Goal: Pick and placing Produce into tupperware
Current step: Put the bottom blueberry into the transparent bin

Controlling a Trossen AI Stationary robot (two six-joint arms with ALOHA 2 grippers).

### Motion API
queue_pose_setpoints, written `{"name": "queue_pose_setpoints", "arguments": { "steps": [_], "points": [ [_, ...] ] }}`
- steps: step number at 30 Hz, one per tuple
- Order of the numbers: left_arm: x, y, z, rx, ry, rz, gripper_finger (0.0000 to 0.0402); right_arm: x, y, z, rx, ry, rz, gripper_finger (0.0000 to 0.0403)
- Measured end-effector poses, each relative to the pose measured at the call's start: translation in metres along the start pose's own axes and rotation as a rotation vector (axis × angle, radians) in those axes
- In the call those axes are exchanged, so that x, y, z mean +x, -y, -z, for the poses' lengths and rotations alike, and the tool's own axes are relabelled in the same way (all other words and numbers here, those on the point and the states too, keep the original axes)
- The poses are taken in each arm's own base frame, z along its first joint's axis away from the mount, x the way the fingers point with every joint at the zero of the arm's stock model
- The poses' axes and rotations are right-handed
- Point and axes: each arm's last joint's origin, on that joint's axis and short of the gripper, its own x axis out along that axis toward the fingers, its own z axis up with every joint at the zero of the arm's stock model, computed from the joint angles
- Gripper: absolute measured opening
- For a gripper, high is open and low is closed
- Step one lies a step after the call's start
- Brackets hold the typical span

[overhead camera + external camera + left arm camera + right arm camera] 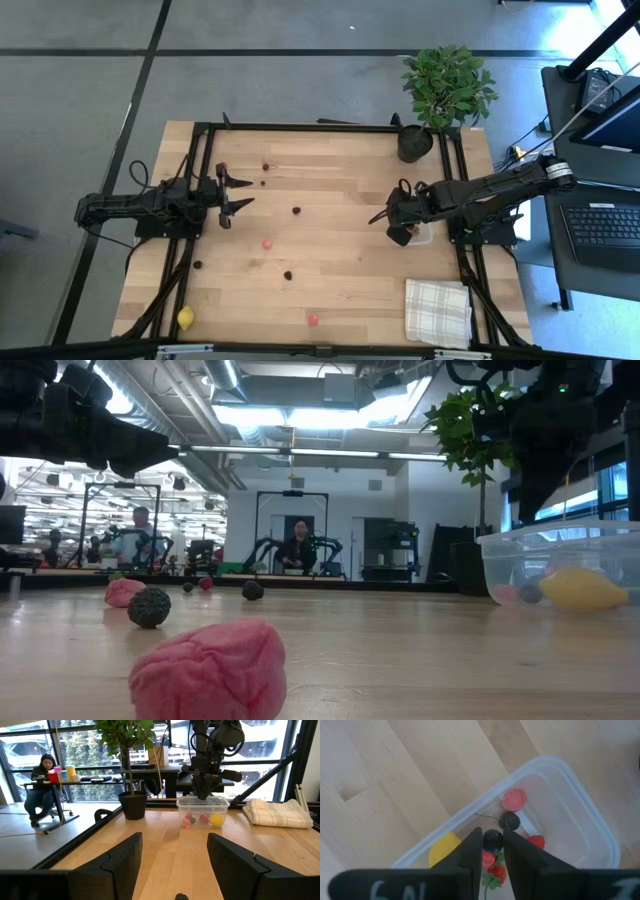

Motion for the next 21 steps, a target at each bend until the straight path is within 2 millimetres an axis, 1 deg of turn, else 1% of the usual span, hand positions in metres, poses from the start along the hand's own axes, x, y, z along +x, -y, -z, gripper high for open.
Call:
{"name": "queue_pose_setpoints", "arguments": {
  "steps": [16, 18, 21],
  "points": [
    [0.0, 0.0, 0.0, 0.0, -0.001, 0.0, 0.0218, 0.0, 0.0, 0.0, 0.022, -0.003, 0.002, 0.0079],
    [0.0, 0.0, 0.0, 0.0, 0.0, 0.0, 0.0218, 0.002, 0.001, 0.002, 0.026, -0.004, 0.003, 0.008],
    [0.0, 0.0, 0.0, 0.0, 0.0, 0.0, 0.0218, 0.011, 0.004, 0.009, 0.017, -0.033, 0.03, 0.008]
  ]
}}
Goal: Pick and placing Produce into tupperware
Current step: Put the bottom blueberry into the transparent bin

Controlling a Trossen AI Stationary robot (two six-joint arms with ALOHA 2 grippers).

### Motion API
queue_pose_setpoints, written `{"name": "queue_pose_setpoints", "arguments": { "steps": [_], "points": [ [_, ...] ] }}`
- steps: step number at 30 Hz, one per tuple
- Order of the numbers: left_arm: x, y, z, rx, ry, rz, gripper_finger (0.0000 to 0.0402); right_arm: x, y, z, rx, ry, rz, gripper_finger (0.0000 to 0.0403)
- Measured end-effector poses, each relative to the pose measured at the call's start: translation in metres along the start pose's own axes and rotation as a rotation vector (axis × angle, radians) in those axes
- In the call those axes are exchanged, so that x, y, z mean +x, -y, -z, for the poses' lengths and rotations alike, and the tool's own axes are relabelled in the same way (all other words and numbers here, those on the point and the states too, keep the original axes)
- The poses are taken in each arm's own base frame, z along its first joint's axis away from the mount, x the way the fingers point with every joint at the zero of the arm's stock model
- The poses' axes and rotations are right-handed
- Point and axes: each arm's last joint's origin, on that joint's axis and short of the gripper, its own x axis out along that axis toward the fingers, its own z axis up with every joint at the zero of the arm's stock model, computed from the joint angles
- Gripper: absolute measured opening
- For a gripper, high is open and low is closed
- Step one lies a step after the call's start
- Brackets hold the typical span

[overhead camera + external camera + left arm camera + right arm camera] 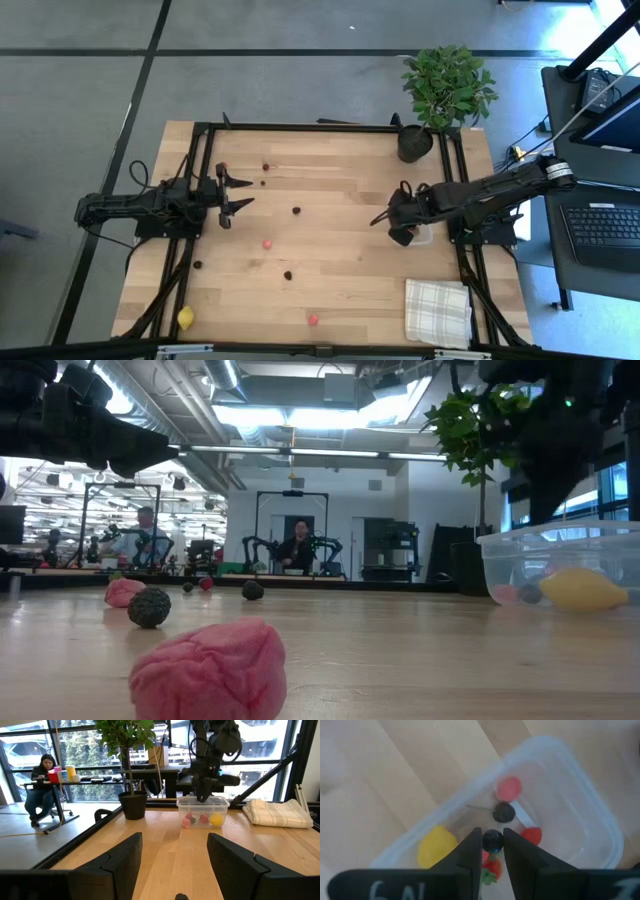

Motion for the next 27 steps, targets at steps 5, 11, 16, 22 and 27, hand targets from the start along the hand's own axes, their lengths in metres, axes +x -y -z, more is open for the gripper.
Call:
{"name": "queue_pose_setpoints", "arguments": {
  "steps": [5, 11, 16, 22, 27],
  "points": [
    [0.0, 0.0, 0.0, 0.0, 0.0, 0.0, 0.0218, 0.014, 0.003, 0.009, 0.015, -0.024, 0.022, 0.008],
    [0.0, 0.0, 0.0, 0.0, 0.0, 0.0, 0.0218, 0.026, 0.005, 0.015, 0.016, -0.027, 0.023, 0.008],
    [0.0, 0.0, 0.0, 0.0, 0.0, 0.0, 0.0218, 0.032, 0.006, 0.019, 0.016, -0.028, 0.021, 0.008],
    [0.0, 0.0, 0.0, 0.0, 0.0, 0.0, 0.0218, 0.035, 0.007, 0.021, 0.017, -0.035, 0.028, 0.008],
    [0.0, 0.0, 0.0, 0.0, 0.0, 0.001, 0.0218, 0.035, 0.005, 0.02, 0.015, -0.03, 0.009, 0.0081]
  ]
}}
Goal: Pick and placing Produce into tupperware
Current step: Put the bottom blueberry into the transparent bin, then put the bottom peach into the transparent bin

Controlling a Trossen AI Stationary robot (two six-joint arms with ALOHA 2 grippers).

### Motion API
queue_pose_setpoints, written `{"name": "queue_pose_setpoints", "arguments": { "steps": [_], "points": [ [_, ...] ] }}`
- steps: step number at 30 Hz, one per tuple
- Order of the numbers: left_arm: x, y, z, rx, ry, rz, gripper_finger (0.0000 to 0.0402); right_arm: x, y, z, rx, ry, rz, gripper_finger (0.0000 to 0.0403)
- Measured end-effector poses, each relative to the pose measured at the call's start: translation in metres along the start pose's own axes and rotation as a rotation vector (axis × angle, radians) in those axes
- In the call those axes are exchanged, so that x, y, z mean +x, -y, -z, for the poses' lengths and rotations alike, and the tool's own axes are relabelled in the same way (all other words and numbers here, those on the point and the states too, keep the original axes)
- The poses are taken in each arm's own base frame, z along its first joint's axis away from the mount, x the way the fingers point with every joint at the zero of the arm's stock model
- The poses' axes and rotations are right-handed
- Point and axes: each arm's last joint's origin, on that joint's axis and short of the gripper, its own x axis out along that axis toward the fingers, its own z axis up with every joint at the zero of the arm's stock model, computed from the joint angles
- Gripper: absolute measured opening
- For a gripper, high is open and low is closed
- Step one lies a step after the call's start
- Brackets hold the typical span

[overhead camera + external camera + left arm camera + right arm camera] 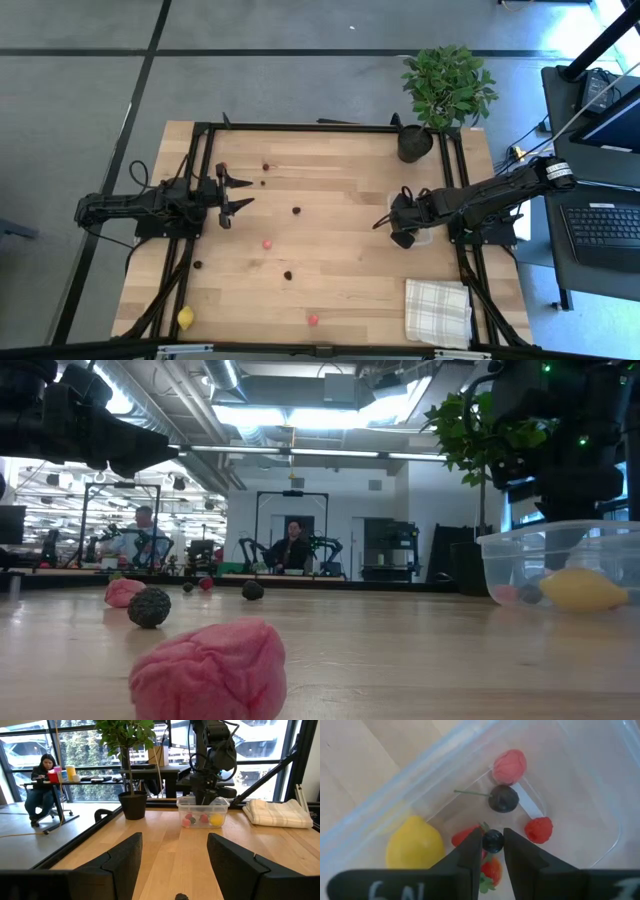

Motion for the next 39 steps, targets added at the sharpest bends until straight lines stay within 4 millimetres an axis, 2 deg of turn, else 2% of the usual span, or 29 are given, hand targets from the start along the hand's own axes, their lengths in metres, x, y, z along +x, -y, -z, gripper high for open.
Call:
{"name": "queue_pose_setpoints", "arguments": {
  "steps": [12, 19, 22, 31, 39],
  "points": [
    [0.0, 0.0, 0.0, 0.0, 0.001, 0.0, 0.0218, 0.0, 0.0, 0.0, 0.0, -0.009, -0.008, 0.0143],
    [0.0, 0.0, 0.0, 0.0, 0.0, -0.001, 0.0218, -0.002, 0.0, 0.0, 0.001, -0.015, -0.003, 0.0151],
    [0.0, 0.0, 0.0, 0.0, 0.001, 0.0, 0.0218, -0.011, -0.003, -0.006, 0.003, -0.002, -0.016, 0.0151],
    [0.0, 0.0, 0.0, 0.0, 0.001, 0.0, 0.0218, -0.056, -0.01, -0.031, -0.001, 0.076, -0.052, 0.0152],
    [0.0, 0.0, 0.0, 0.0, 0.0, 0.0, 0.0218, -0.077, -0.039, -0.054, -0.133, 0.372, -0.292, 0.0152]
  ]
}}
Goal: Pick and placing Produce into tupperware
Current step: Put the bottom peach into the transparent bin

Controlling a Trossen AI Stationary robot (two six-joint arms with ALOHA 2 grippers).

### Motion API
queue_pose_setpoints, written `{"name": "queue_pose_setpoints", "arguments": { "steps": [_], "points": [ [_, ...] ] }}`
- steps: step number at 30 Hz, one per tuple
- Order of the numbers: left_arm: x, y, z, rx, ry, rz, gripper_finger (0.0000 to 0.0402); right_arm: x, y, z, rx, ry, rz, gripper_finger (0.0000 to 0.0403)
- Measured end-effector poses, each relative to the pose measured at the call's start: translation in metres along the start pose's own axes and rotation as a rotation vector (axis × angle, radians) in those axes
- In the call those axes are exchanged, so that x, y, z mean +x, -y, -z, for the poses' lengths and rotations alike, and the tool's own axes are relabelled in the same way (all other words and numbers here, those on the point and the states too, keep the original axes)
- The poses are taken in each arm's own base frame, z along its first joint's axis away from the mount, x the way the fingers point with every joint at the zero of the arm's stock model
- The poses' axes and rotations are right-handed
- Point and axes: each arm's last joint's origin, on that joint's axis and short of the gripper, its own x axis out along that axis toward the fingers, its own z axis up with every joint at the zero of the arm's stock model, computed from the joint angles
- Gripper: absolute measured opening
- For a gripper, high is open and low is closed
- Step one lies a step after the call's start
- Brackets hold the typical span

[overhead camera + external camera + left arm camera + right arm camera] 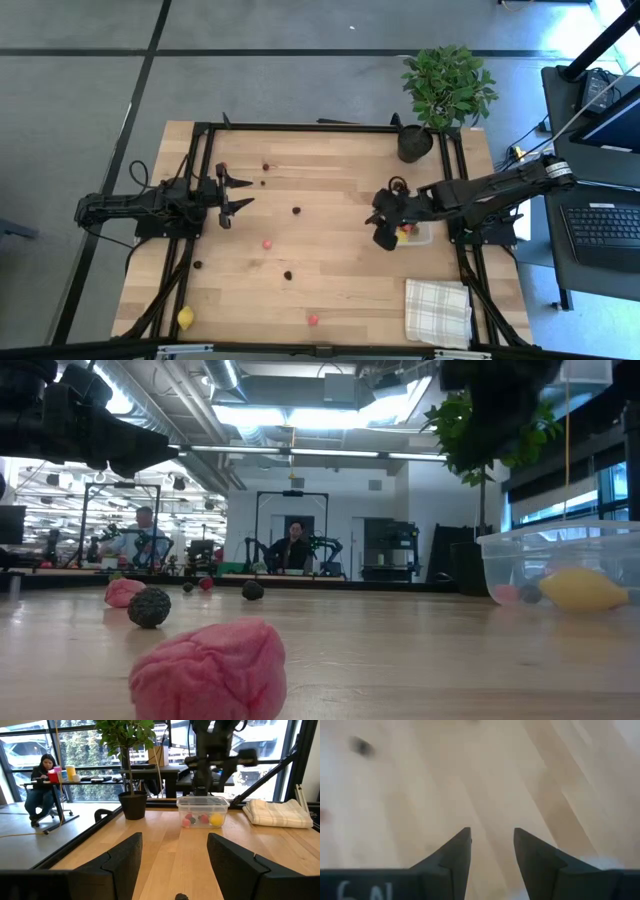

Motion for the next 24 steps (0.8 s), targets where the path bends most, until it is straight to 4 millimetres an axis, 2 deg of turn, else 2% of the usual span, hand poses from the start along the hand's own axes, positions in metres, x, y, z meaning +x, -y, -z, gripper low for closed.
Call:
{"name": "queue_pose_setpoints", "arguments": {
  "steps": [6, 12, 15, 19, 24],
  "points": [
    [0.0, 0.0, 0.0, 0.0, 0.0, 0.0, 0.0218, -0.008, -0.027, -0.014, -0.149, 0.232, -0.165, 0.0152],
    [0.0, 0.0, 0.0, 0.0, 0.0, 0.0, 0.0218, -0.01, -0.049, -0.02, -0.308, 0.379, -0.245, 0.0152],
    [0.0, 0.0, 0.0, 0.0, 0.001, 0.0, 0.0218, 0.003, -0.062, -0.02, -0.379, 0.414, -0.256, 0.0152],
    [0.0, 0.0, 0.0, 0.0, 0.001, 0.0, 0.0218, 0.033, -0.079, -0.016, -0.484, 0.401, -0.306, 0.0152],
    [0.0, 0.0, 0.0, 0.0, 0.0, 0.0, 0.0218, 0.065, -0.102, -0.016, -0.519, 0.448, -0.569, 0.0152]
  ]
}}
